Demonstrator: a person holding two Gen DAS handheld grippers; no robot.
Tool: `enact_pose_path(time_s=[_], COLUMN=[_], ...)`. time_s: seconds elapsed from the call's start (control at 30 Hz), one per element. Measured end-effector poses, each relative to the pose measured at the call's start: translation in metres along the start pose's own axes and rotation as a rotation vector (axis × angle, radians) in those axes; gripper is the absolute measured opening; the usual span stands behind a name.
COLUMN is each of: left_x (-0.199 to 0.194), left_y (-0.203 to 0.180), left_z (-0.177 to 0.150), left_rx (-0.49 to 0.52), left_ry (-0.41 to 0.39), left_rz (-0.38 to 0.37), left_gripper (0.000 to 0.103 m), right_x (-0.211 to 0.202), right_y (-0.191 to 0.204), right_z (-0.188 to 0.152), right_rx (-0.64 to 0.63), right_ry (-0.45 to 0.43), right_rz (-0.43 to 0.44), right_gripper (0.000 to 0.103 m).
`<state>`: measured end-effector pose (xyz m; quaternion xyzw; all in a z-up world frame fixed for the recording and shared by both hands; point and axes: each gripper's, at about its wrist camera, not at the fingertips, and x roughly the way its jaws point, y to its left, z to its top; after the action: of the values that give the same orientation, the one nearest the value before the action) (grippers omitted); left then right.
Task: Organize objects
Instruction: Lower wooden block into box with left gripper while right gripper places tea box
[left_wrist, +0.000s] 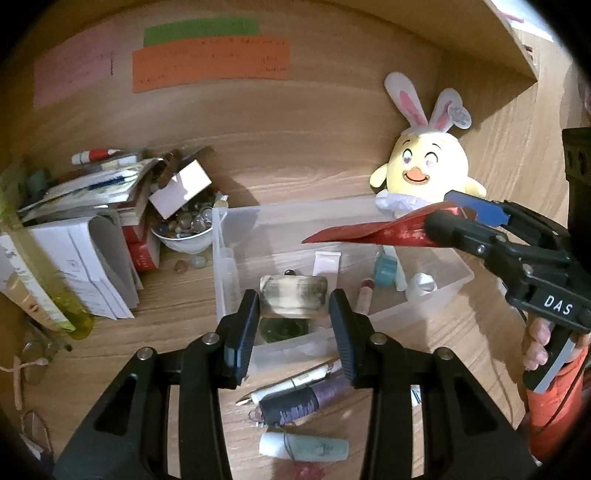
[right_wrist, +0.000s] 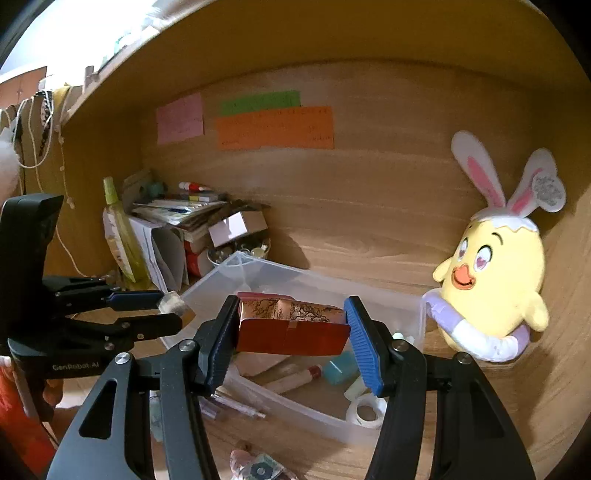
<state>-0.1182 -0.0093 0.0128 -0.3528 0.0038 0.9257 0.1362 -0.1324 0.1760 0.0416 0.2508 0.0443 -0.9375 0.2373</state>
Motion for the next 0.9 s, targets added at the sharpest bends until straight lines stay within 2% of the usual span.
enact_pose_path(time_s=[0.43, 0.9], left_x=[0.033, 0.053], left_y=[-0.006, -0.009], left_z=[0.003, 0.001], left_rx=[0.012, 0.009], left_ry=[0.055, 0.083], left_rz=[-0.007, -0.015], left_gripper=[0.039, 0.039], right_x=[0.044, 0.066], right_y=[-0.005, -0.016], right_z=[-0.009, -0.02], right_rx=[0.002, 0.017], right_ry=[0.093, 0.18], right_rz=[0.043, -0.02], right_gripper=[0.053, 0.055])
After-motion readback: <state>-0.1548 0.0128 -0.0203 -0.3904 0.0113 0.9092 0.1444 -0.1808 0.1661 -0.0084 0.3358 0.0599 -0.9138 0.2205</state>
